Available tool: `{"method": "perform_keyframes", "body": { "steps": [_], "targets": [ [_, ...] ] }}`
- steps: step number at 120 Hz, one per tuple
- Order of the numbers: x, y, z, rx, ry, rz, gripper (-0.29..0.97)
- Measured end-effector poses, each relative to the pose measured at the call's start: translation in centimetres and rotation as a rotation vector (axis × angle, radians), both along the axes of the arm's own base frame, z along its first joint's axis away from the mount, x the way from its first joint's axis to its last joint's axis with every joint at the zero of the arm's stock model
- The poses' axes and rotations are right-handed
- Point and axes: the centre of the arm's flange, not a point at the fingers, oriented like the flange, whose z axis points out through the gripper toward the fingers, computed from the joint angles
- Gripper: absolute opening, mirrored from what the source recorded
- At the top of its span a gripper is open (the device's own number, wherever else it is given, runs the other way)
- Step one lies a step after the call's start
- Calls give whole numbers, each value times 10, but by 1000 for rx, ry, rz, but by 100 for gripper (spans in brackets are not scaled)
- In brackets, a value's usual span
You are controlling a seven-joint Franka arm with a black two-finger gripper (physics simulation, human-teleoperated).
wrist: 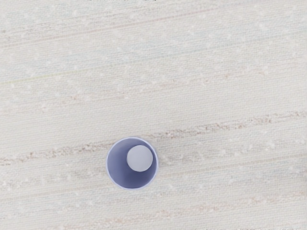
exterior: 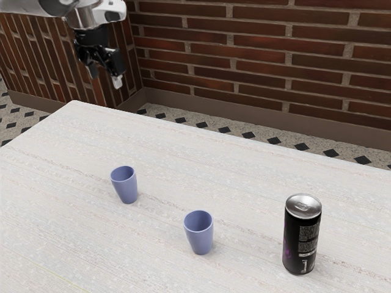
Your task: Place the left cup onto the right cup
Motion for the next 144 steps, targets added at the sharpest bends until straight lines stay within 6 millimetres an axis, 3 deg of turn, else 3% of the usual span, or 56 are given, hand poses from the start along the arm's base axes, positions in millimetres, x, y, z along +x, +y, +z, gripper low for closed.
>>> {"method": "perform_keyframes", "body": {
  "steps": [12, 29, 36, 63, 78, 96, 115, 144],
  "targets": [
    [-1, -13, -1, 8, 7, 0, 66],
    [7, 17, -18, 24, 39, 75, 66],
    [11, 31, -40, 30, 76, 104, 66],
    [19, 79, -158, -7, 166, 191, 66],
    [18, 98, -199, -29, 157, 230, 66],
    [21, 99, -227, -37, 135, 236, 66],
    [27, 73, -244, -67, 108, 210, 66],
    [32, 63, -288, -119, 94, 244, 66]
  ]
}}
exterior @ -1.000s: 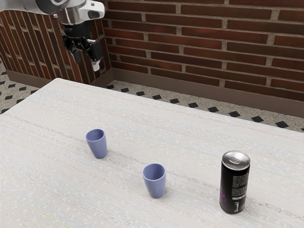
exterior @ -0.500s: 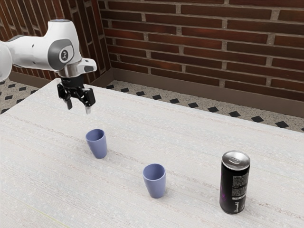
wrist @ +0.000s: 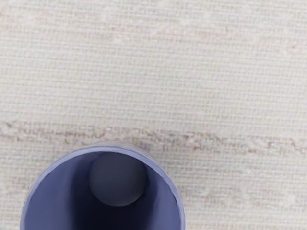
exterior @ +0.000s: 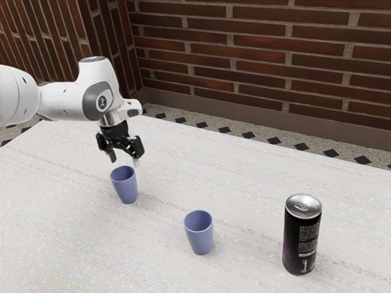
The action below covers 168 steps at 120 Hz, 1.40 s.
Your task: Place the left cup onto the right cup
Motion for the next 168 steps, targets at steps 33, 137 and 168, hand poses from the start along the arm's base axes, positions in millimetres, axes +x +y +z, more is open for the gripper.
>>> {"method": "perform_keyframes", "body": {
  "steps": [33, 137, 168],
  "targets": [
    [-4, -1, -19, -8, 0, 18, 66],
    [-1, -9, -73, -15, 41, 59, 0],
    [-2, -4, -68, -10, 41, 79, -8]
  ]
}}
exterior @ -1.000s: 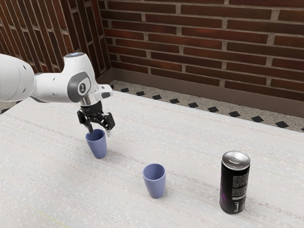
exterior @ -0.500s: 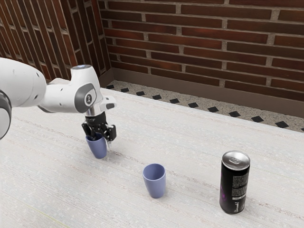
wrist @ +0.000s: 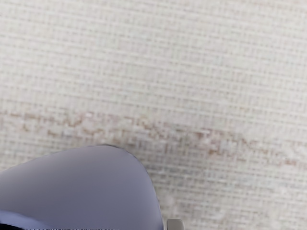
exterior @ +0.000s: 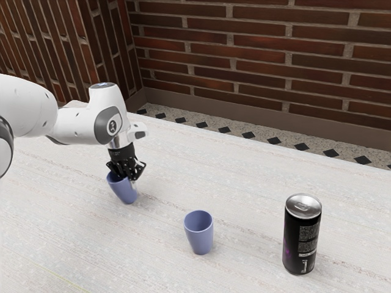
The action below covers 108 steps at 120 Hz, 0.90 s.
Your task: Place the left cup onto the right cup
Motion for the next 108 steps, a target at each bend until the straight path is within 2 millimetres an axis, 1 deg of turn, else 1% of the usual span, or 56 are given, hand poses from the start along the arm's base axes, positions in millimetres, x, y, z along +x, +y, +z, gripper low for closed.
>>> {"method": "perform_keyframes", "body": {
  "steps": [36, 49, 62, 76, 89, 93, 98, 102, 108],
  "targets": [
    [1, 0, 10, 7, -10, 10, -10],
    [1, -3, 20, 7, -18, 8, -10],
    [1, -5, 25, 7, -18, 9, -10],
    [1, -8, 34, 9, -25, 7, -11],
    [4, -17, 46, 21, -34, -10, -11],
    [5, -23, 53, 21, -40, -21, -11],
    [5, -40, 65, 18, -46, -45, -11],
    [4, -61, 75, 16, -52, -76, -11],
    [1, -102, 90, 13, -62, -140, -11]
  ]
}}
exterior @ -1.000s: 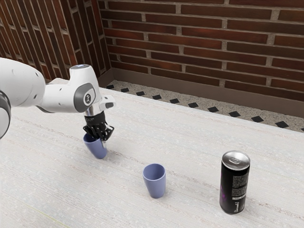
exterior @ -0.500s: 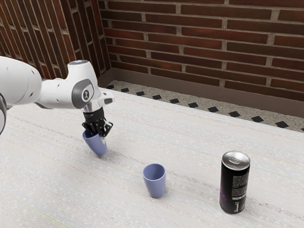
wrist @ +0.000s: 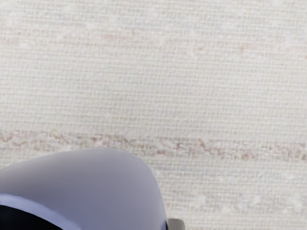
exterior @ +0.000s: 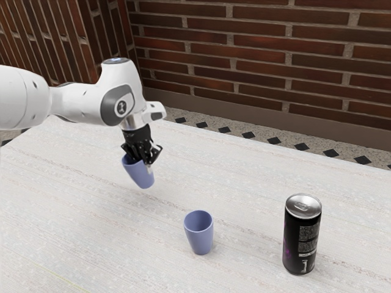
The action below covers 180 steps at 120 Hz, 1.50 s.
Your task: Place the left cup onto the right cup
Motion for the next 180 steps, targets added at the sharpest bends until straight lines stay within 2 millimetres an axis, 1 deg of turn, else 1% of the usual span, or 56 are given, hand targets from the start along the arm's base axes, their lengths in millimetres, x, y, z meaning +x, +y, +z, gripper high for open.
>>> {"method": "perform_keyframes", "body": {
  "steps": [12, 16, 21, 26, 32, 39, 50, 61, 78, 89, 112, 121, 134, 154, 173, 176, 180],
  "targets": [
    [-7, -82, 38, 26, -24, -134, -11],
    [-10, -106, 47, 39, -25, -171, -11],
    [-14, -130, 58, 58, -24, -205, -11],
    [-19, -147, 66, 77, -15, -225, -11],
    [-26, -165, 67, 97, 6, -246, -11],
    [-33, -182, 60, 117, 36, -259, -11],
    [-35, -204, 45, 138, 71, -265, -11],
    [-38, -214, 37, 146, 95, -250, -11],
    [-53, -214, 34, 137, 115, -215, -11],
    [-59, -219, 32, 130, 117, -201, -11],
    [-59, -230, 21, 113, 112, -173, -11],
    [-57, -232, 12, 112, 115, -163, -11],
    [-54, -231, 3, 111, 118, -143, -11],
    [-55, -222, -12, 106, 145, -105, -11],
    [-55, -218, -15, 99, 151, -83, -11],
    [-55, -218, -15, 98, 150, -81, -8],
    [-55, -218, -14, 95, 150, -78, -1]
  ]
}}
